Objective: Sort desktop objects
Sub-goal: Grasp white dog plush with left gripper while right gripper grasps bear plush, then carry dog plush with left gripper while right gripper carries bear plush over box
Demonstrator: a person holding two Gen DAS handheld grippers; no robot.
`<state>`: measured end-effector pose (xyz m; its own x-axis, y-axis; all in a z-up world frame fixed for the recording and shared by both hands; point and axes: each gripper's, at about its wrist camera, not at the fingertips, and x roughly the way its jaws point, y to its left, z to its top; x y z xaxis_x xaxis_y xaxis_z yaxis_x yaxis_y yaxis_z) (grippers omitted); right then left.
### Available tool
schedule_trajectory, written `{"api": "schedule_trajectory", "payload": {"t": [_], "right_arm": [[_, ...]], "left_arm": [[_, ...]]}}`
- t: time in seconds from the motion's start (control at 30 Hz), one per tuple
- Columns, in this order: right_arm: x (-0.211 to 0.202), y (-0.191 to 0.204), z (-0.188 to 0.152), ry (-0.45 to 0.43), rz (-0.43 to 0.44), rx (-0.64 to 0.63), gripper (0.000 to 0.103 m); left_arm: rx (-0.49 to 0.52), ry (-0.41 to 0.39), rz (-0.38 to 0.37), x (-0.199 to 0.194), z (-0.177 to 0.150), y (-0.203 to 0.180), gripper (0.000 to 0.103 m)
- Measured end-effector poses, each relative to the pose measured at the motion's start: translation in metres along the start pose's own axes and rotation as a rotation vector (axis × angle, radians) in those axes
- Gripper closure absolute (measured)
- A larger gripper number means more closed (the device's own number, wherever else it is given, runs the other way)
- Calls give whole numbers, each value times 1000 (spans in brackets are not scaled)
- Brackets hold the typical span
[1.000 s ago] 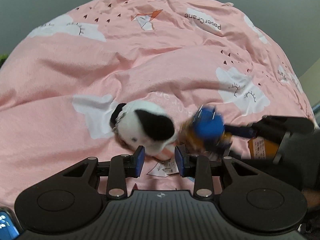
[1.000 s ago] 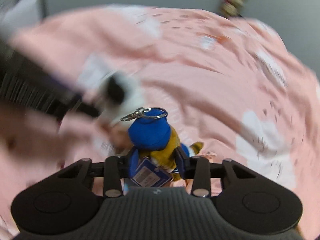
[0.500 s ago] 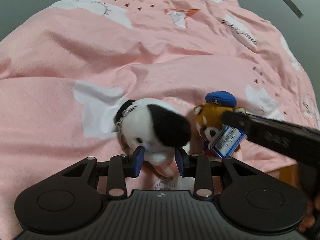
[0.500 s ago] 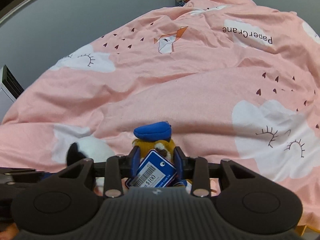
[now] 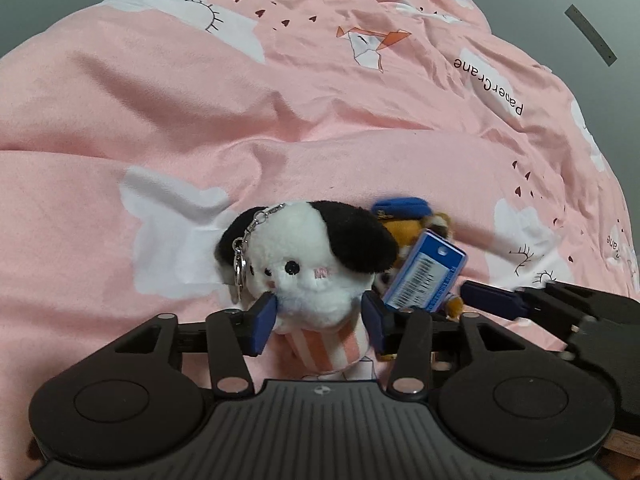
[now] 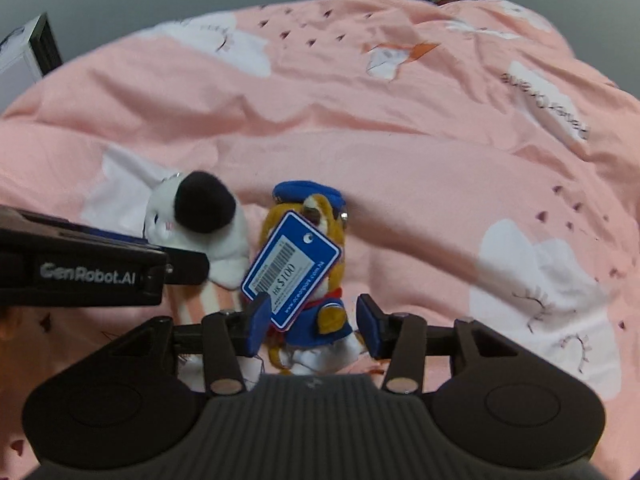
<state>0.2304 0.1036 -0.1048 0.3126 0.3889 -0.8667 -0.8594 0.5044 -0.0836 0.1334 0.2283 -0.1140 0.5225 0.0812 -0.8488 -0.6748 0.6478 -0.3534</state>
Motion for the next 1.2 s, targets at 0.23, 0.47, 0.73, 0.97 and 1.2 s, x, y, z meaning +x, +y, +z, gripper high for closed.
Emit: {"api": "schedule_trajectory", "payload": {"t": [0.23, 0.47, 0.73, 0.97, 1.2], "right_arm": [[18, 3, 7, 10, 53, -38, 47], [32, 4, 9, 18, 39, -12, 46], [46, -9, 6, 22, 72, 116, 46], [18, -8, 8, 9, 72, 140, 67], [-7, -12, 2, -8, 100, 209, 70]], "left_arm": [[-44, 9, 0, 17, 5, 8, 36], [-67, -5, -14, 31, 5, 13, 33], [-76, -10, -11, 39, 6, 15, 37], [-63, -26, -28, 15, 7, 13, 41], [-12, -46, 0, -15, 3, 10, 42]]}}
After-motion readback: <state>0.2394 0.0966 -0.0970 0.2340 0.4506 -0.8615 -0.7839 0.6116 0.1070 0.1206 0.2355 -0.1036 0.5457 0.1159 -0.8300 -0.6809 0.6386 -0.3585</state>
